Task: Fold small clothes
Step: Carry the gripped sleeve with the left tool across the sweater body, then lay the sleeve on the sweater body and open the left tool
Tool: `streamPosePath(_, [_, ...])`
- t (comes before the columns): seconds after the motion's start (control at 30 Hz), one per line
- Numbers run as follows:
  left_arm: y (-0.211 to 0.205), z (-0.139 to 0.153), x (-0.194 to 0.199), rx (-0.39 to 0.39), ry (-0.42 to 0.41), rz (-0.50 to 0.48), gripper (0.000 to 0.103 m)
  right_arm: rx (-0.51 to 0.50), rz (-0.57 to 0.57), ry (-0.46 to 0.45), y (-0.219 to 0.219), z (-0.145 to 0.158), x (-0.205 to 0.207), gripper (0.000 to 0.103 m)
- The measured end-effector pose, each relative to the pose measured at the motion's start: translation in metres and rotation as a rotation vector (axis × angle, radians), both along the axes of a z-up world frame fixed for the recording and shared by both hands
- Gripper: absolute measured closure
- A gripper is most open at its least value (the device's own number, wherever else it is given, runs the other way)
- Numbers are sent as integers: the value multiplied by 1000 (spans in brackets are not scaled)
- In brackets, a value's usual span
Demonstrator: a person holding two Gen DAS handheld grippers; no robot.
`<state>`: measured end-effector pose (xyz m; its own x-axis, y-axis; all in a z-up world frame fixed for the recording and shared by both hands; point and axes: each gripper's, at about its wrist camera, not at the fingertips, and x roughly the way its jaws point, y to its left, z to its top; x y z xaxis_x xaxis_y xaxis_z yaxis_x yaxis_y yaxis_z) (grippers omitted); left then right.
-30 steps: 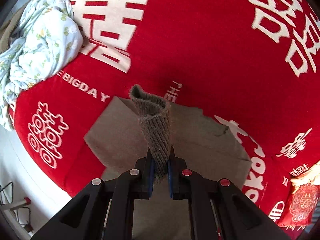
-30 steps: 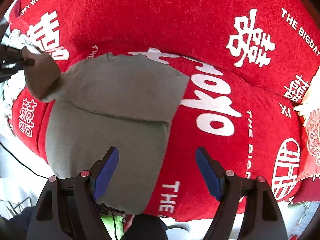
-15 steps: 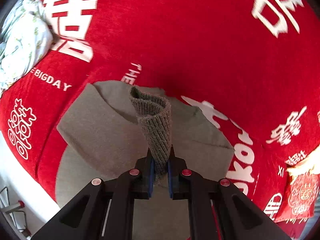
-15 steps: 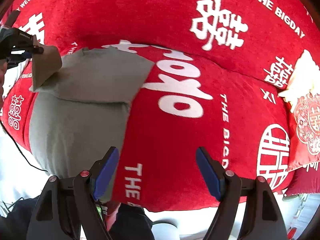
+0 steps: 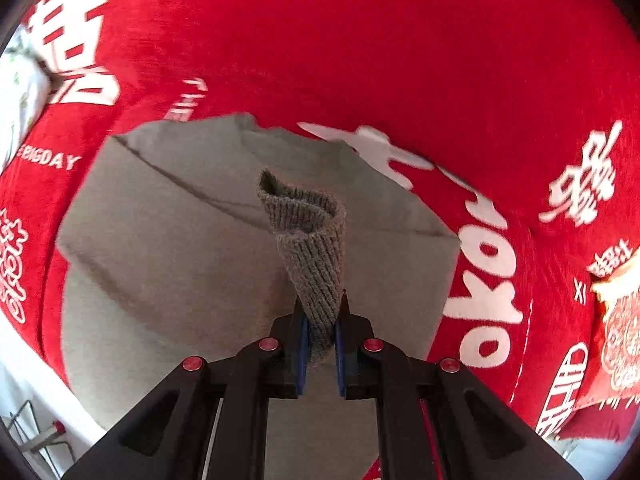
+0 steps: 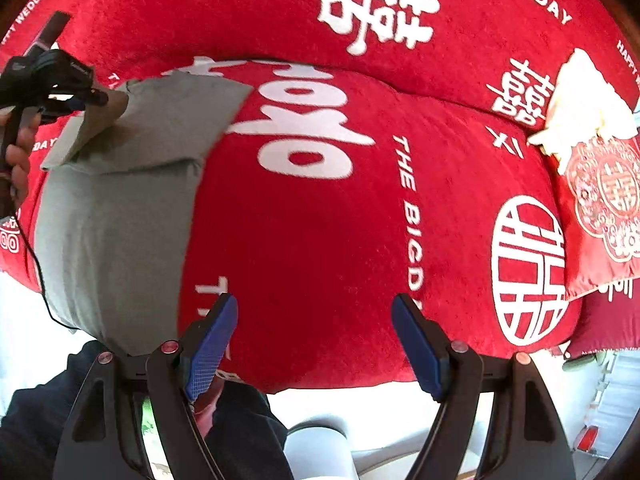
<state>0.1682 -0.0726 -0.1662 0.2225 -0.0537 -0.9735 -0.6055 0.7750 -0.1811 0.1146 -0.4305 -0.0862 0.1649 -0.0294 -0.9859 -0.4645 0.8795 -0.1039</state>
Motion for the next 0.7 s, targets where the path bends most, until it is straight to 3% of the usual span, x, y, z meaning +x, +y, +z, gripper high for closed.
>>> streamPosePath(0.33, [-30,-49,27,-9,50,-56,91,-41,-46,18,-25,-8,-5,21])
streamPosePath(0.5, [-25,-69,23,-73,50,-25,90,-60,-50,38,-26,-16,-11,21])
streamPosePath(0.57, [-22,-81,20,-129,53,-21,68,-61,-50,45,-24,-18,-13,21])
streamPosePath(0.6, [-21,-86,20,-162,55,-18,44,-62,-49,48,-22,-19,-13,21])
streamPosePath(0.63, [-19,-89,17,-206,25,-16,36,-63,-46,52,-20,-20,-15,21])
streamPosePath(0.7, [-18,-90,16,-244,-5,-32,29,-55,-39,55,-15,-21,-15,21])
